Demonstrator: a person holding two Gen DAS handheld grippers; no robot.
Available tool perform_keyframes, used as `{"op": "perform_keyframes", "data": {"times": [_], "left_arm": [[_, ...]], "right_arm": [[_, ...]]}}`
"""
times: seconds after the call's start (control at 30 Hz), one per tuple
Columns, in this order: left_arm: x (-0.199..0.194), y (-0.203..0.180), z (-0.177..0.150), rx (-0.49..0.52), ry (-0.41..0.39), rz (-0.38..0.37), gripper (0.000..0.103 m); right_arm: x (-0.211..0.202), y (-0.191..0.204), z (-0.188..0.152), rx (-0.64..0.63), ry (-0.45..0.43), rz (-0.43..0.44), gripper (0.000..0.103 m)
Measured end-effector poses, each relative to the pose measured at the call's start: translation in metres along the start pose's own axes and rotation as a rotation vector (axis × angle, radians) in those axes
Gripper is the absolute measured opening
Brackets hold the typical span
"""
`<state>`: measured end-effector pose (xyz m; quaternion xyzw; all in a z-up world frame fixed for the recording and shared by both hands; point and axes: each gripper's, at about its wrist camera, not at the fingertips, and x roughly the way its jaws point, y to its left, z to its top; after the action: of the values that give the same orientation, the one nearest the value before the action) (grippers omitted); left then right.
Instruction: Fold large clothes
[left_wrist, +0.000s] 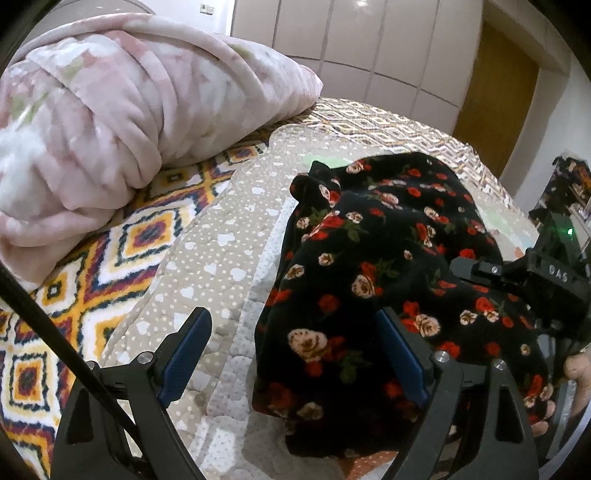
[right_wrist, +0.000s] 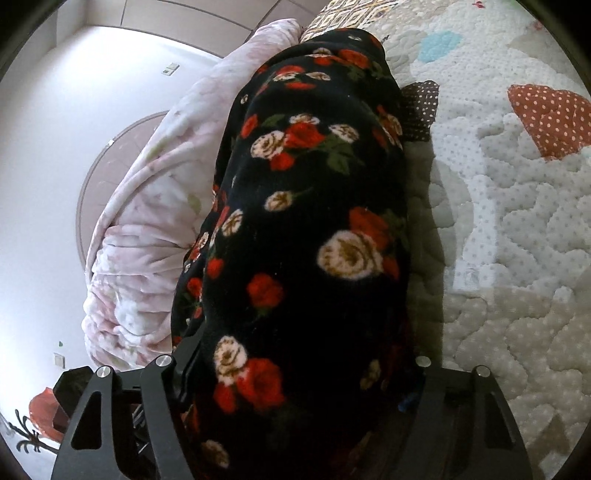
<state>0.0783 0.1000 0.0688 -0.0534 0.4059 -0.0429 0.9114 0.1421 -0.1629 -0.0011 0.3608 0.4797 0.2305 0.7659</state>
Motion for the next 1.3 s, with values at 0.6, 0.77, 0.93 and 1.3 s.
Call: {"op": "perform_keyframes", "data": {"times": [0.6,0.77,0.93,1.3], "left_arm": [[0.026,0.018,0.013,-0.061,0.112,-0.087,0.096],[0.037,0.029,0.007,-0.149,0.155,-0.146,0.096],[0.018,0.001,0.013,-0.067,0.113,-0.107,0.080],[0.010,-0.111,0.008,0.091,0.128,-0.180,0.071]], "right_arm": [[-0.001,-0.009,0.000,0.005,0.013,0.019,0.081],[0.000,-0.006,0.001,0.013,0.008,0.000,0.080],[-0.019,0.009,0.003,0.013,-0.040,0.068,0.060],[-0.122,-0.017,0.016,-0.033,-0.143,0.059,0.055]]}}
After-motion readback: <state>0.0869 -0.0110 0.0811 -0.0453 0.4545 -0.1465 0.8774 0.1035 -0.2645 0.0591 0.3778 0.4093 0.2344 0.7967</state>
